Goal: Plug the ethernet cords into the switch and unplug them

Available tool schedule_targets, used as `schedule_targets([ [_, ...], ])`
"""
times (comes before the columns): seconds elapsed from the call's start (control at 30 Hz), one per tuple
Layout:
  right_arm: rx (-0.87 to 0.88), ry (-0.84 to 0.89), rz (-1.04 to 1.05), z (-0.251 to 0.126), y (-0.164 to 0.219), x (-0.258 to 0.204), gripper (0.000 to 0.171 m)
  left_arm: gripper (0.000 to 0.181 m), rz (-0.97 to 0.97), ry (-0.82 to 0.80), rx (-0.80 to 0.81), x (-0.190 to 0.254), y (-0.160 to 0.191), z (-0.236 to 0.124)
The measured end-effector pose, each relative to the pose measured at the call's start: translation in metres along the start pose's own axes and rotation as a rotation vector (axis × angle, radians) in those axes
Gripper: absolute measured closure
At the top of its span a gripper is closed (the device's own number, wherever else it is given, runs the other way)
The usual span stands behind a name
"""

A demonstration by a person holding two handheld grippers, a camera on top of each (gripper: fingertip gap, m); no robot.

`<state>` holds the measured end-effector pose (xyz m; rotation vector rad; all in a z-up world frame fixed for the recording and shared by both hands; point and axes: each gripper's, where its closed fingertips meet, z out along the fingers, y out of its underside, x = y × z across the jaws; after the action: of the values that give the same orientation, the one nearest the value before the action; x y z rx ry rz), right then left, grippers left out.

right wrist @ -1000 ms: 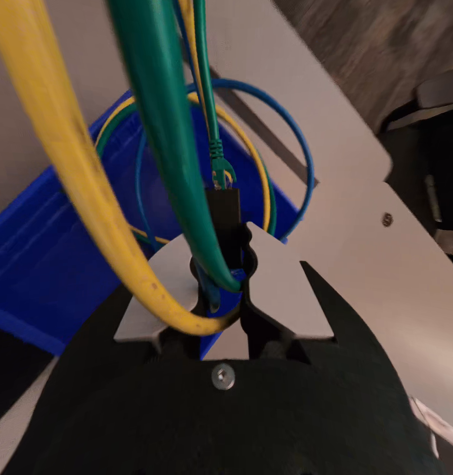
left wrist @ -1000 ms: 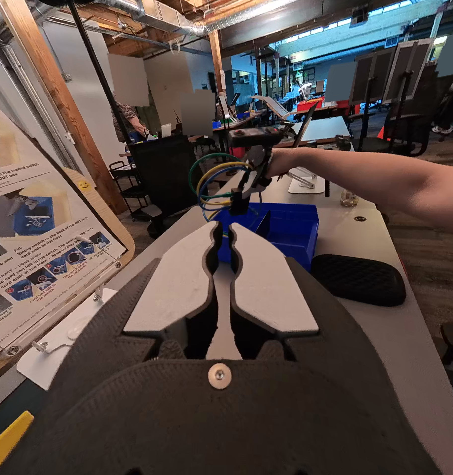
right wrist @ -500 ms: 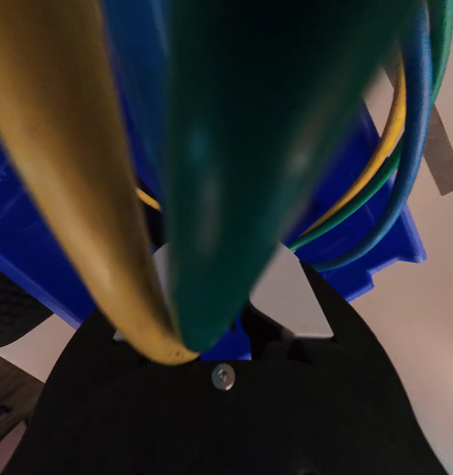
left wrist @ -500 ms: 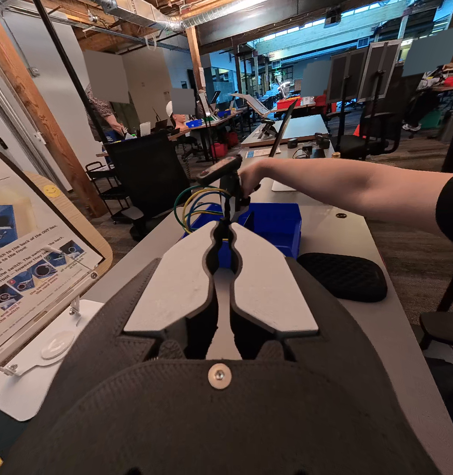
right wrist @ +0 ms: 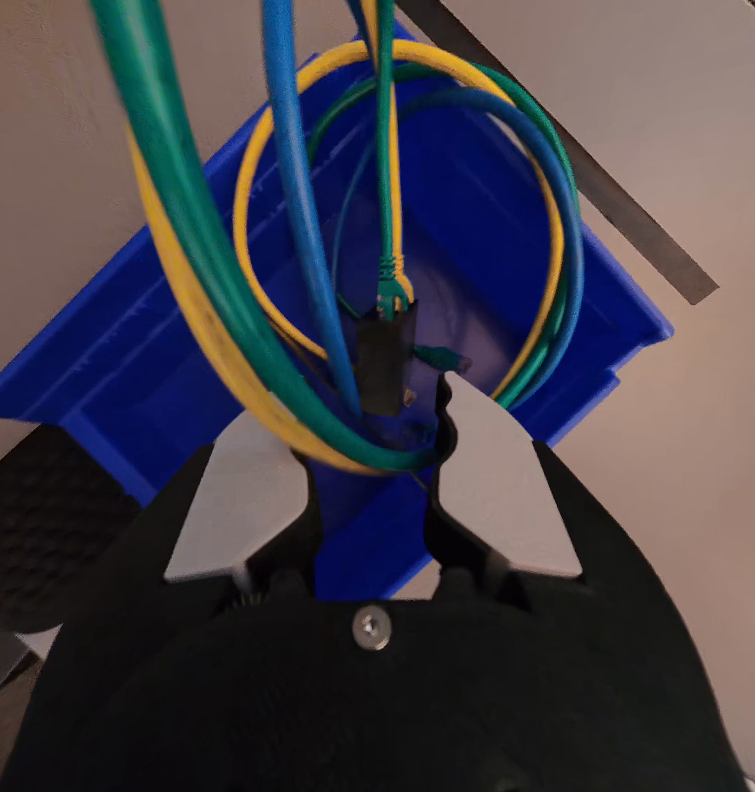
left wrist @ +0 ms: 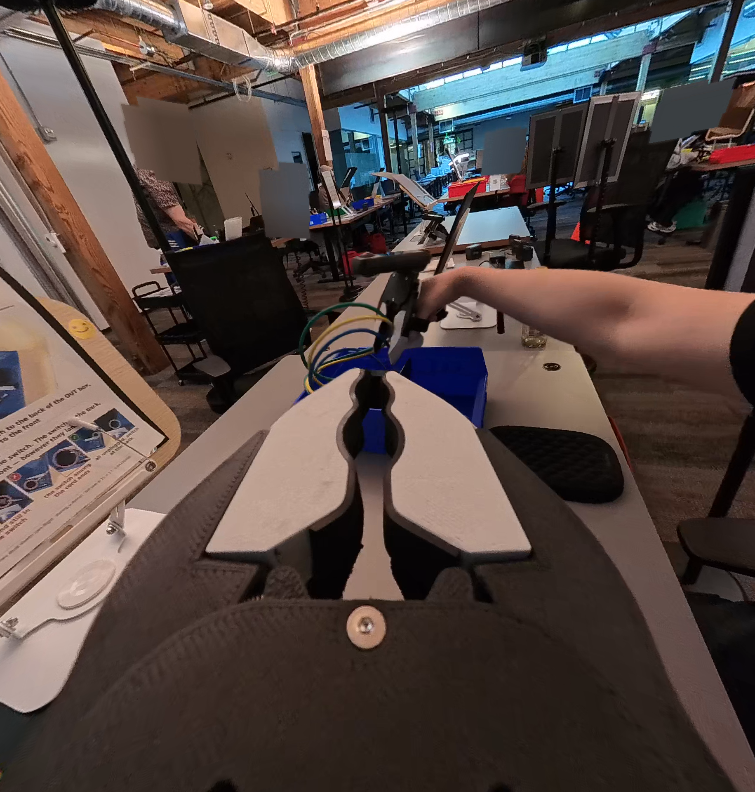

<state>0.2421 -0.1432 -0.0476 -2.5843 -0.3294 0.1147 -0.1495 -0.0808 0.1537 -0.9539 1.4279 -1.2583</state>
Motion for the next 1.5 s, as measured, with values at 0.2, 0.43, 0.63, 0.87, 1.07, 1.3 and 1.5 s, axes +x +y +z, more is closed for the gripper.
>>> schedule_targets([
  [0.2, 0.043, 0.027, -0.025, -0.021, 0.005, -0.018, 0.117, 0.178, -0.03, -0.007, 0.064, 0.001, -0.013, -0.016],
  [0.43, 0.17, 0.151, 0.029, -0.06, 0.027, -0.02, 0.109, 0.167, -0.055, -0.191, 0.046, 0.006, -0.026, -0.05],
  [0.63, 0.282, 0.182, 0.143, -0.087, 0.074, -0.035, 0.107, 0.159, -0.142, -0.314, 0.051, 0.037, -0.032, -0.1],
  [0.87, 0.302, 0.237, 0.294, -0.075, 0.136, -0.041, 0.101, 0.134, -0.139, -0.863, -0.29, -0.015, 0.027, -0.241],
  [1.07, 0.432, 0.306, 0.484, -0.048, 0.133, -0.029, 0.103, 0.135, -0.407, -0.964, -0.185, -0.097, 0.086, -0.321],
  [1.3, 0.446, 0.327, 0.625, -0.01, 0.139, -0.026, 0.144, 0.104, -0.46, -1.066, -0.305, -0.126, 0.19, -0.328],
  [1.5, 0.484, 0.342, 0.741, -0.01, 0.141, -0.019, 0.158, 0.125, -0.515, -1.131, -0.419, -0.143, 0.244, -0.344],
])
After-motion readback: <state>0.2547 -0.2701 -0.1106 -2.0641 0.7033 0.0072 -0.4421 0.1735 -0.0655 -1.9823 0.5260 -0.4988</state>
